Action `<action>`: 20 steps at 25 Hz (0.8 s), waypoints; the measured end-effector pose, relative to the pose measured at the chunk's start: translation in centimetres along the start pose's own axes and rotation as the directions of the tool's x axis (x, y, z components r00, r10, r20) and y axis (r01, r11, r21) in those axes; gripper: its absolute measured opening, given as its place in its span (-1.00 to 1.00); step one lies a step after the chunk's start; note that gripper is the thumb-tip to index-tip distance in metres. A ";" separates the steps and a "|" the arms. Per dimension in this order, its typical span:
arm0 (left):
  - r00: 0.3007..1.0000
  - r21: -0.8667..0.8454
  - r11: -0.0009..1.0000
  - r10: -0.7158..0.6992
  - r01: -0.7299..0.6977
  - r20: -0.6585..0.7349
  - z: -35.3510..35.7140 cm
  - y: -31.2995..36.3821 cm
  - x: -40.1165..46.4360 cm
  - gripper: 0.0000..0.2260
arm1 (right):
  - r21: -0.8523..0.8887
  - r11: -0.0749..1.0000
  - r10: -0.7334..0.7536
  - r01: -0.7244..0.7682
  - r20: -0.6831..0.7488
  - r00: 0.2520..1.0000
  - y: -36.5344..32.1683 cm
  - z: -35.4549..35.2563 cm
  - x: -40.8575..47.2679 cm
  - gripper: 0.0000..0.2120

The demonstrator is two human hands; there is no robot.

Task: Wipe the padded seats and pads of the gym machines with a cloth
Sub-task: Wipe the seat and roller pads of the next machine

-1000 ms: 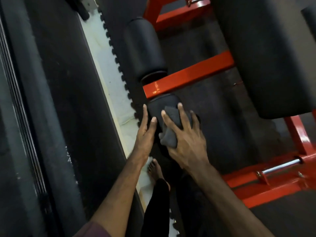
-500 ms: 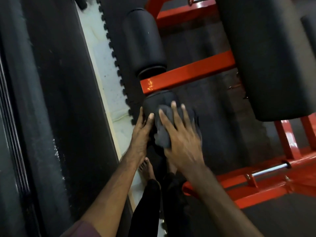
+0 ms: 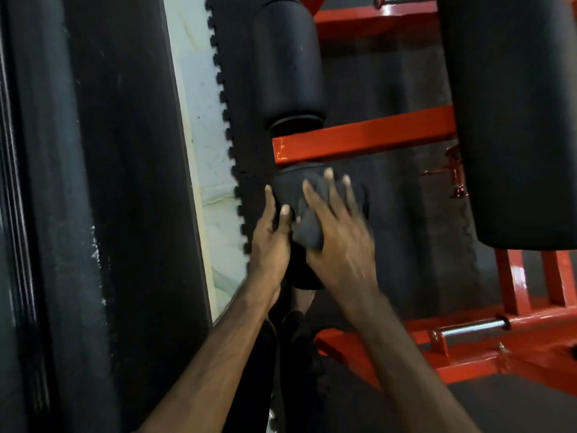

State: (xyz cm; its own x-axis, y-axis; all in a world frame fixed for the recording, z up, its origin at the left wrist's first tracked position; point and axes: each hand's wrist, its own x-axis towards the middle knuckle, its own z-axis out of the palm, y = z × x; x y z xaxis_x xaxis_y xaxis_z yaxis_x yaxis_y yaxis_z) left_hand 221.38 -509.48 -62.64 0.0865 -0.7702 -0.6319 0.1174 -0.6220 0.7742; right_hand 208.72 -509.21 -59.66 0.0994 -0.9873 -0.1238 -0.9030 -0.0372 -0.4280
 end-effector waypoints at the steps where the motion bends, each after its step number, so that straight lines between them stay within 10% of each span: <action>1: 1.000 0.018 1.000 0.012 -0.012 -0.011 0.0 0.0 -0.1 -0.49 | 0.001 1.000 0.011 -0.011 -0.013 1.000 -0.2 -0.1 2.1 -0.21; 8: 0.980 -0.258 0.946 -0.199 0.196 0.014 -2.3 -1.2 1.4 -0.47 | -0.068 0.997 -0.037 0.041 0.056 0.998 -1.2 -0.3 -8.9 -0.27; 13: 0.925 -0.273 0.890 -0.316 0.366 0.212 -2.7 -2.0 2.9 -0.44 | -0.141 0.988 -0.057 0.057 -0.001 0.998 -2.4 0.0 0.3 -0.34; 20: 0.972 -0.255 0.938 -0.223 0.234 0.070 -1.5 -2.0 1.6 -0.36 | -0.091 0.996 0.019 -0.021 -0.019 1.000 -2.0 0.2 -7.4 -0.46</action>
State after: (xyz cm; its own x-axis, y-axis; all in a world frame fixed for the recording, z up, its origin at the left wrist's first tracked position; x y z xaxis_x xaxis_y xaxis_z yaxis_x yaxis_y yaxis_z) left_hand 222.74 -509.27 -65.32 -0.0116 -0.6198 -0.7846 0.3824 -0.7278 0.5693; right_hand 209.87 -501.85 -58.05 0.0740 -0.9906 -0.1152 -0.9391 -0.0303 -0.3424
